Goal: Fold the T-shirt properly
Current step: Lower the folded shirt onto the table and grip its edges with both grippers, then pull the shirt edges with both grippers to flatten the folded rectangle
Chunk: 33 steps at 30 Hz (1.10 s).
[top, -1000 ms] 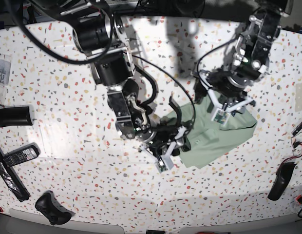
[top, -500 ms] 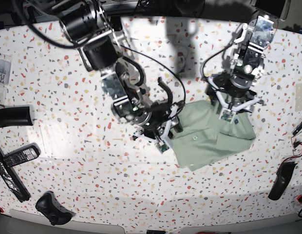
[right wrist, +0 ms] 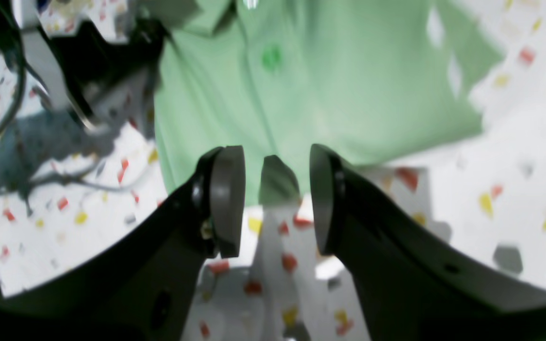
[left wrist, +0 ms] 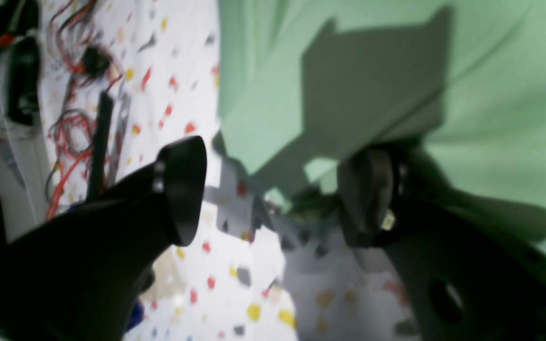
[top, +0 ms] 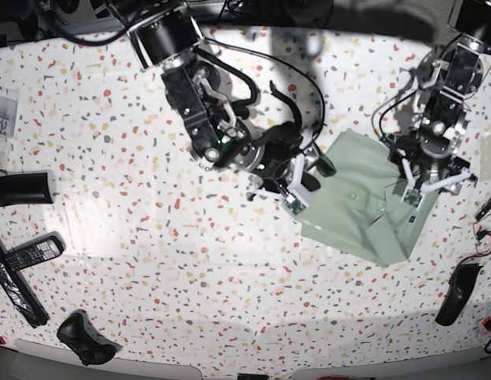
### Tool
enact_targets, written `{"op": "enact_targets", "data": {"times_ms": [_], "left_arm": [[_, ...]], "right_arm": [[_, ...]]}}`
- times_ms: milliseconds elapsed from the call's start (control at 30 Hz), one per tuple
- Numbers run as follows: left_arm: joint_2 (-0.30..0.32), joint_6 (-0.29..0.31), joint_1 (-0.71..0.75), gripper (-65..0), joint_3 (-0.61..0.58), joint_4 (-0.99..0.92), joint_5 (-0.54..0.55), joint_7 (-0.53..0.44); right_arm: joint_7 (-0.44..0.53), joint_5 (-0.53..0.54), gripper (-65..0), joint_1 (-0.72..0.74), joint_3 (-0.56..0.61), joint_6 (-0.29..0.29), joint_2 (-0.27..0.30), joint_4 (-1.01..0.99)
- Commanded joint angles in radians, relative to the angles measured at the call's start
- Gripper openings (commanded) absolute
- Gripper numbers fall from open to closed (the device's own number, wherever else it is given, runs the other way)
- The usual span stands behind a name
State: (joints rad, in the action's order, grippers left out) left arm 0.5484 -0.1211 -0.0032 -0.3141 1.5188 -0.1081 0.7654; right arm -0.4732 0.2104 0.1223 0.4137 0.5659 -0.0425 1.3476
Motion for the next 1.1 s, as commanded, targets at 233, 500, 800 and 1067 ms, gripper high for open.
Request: {"op": "enact_targets", "data": {"times_ms": [233,500,800,1067], "left_arm": [[0.015,-0.007,-0.154,-25.4,0.007,0.014,-0.003,0.023],[0.014,-0.007,-0.182,-25.4,0.007,0.014,0.055,0.085],[0.014,-0.007,-0.182,-25.4,0.007,0.014,0.061,0.122],[0.014,-0.007,-0.182,-25.4,0.007,0.014,0.086,0.082]], "right_arm": [[0.036,0.013,-42.7,0.101,-0.017,-0.060,-0.032,0.021],[0.197,-0.040,-42.7,0.229,-0.048,-0.079,-0.074,-0.080],[0.416,-0.210,-42.7,0.493,-0.011,-0.203,-0.115,-0.608],[0.496,-0.301,-42.7,0.558,-0.017,-0.158,-0.115,-0.808]]}}
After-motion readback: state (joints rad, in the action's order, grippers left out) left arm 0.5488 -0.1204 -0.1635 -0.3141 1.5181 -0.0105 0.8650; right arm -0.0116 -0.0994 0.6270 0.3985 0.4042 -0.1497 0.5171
